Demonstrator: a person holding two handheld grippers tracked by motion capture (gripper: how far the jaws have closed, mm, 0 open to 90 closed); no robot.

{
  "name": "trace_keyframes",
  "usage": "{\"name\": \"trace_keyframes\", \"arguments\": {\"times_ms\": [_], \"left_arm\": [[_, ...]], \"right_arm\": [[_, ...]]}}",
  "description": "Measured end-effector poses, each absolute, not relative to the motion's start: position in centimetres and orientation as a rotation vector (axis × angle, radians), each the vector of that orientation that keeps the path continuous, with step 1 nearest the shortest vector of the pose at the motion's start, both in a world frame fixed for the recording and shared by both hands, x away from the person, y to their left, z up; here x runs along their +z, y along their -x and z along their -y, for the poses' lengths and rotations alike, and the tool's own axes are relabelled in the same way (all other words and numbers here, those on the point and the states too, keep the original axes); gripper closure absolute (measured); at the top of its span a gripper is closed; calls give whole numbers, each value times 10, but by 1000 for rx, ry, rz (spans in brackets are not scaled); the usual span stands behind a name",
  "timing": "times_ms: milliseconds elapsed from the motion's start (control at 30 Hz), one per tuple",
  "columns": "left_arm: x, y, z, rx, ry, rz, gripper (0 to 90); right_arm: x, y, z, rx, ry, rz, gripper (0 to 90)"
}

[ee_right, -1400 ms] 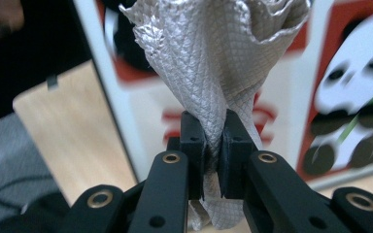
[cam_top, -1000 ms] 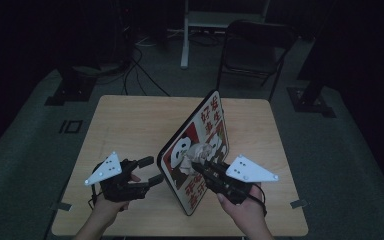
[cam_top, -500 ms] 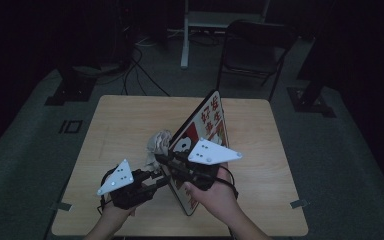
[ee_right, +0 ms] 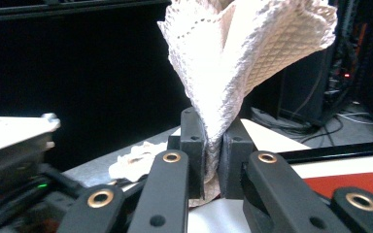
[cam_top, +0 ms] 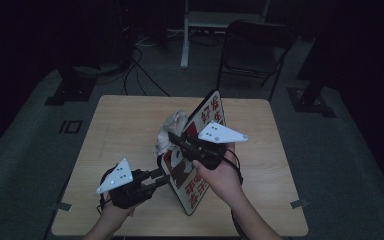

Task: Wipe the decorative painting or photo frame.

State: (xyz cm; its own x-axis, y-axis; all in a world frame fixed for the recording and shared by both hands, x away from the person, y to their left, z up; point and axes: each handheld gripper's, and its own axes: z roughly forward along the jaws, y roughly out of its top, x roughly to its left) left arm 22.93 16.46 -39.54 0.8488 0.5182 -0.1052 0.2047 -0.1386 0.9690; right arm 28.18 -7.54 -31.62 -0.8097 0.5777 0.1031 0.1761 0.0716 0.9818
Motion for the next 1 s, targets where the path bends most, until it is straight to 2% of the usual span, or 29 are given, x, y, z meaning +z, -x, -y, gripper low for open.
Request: {"name": "trace_keyframes", "arguments": {"times_ms": [1000], "left_arm": [[-395,-229,-164,300,-1720,-558,716]], "right_arm": [[-308,-369,113,1549,-953,-1908,831]]}}
